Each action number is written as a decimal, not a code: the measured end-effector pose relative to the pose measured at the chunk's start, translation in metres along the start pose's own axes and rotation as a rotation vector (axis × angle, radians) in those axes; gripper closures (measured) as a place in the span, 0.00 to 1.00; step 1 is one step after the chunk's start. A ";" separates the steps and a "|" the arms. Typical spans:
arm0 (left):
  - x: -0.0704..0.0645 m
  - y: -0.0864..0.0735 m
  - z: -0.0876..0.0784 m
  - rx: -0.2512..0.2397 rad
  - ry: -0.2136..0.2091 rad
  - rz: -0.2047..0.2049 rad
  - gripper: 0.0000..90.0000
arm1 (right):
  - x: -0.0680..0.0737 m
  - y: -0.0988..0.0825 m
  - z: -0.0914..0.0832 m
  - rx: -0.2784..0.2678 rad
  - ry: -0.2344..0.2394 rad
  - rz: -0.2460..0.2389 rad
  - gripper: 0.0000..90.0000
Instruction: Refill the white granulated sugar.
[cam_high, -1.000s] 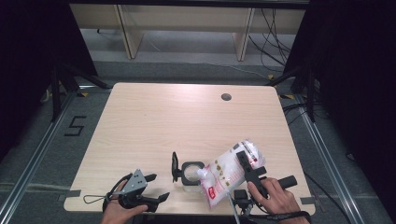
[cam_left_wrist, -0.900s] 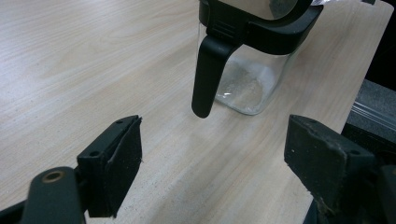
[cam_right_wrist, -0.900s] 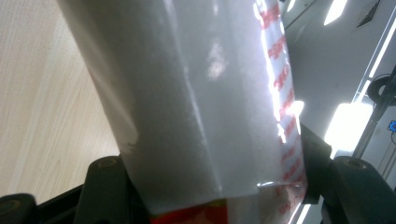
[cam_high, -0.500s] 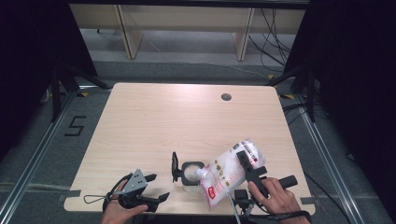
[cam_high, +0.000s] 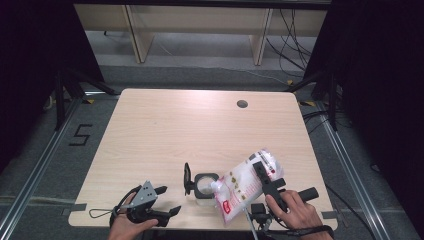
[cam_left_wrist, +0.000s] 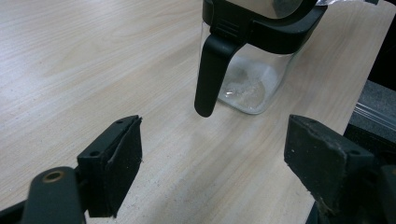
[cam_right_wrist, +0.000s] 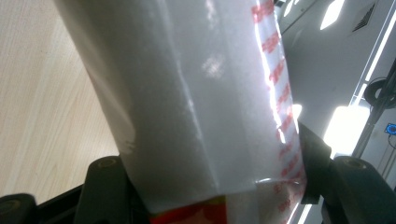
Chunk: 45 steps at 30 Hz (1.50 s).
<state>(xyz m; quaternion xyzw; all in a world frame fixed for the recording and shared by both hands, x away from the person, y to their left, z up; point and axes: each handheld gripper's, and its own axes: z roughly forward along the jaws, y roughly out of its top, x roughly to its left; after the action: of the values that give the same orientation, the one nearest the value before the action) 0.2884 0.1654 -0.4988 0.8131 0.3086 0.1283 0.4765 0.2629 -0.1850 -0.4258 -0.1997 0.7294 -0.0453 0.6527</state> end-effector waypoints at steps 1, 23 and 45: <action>0.000 0.000 0.000 -0.001 0.000 -0.001 0.21 | -0.001 0.000 0.000 -0.002 -0.003 -0.007 0.45; -0.001 0.000 -0.001 0.000 0.001 -0.028 0.21 | -0.001 0.000 -0.002 -0.012 0.008 0.007 0.45; 0.002 0.001 0.000 -0.011 0.009 -0.010 0.21 | 0.000 -0.004 -0.001 -0.040 -0.047 0.064 0.45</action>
<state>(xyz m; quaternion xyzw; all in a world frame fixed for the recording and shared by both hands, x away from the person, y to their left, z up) 0.2902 0.1661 -0.4979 0.8085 0.3141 0.1314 0.4801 0.2625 -0.1890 -0.4239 -0.1904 0.7207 -0.0053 0.6666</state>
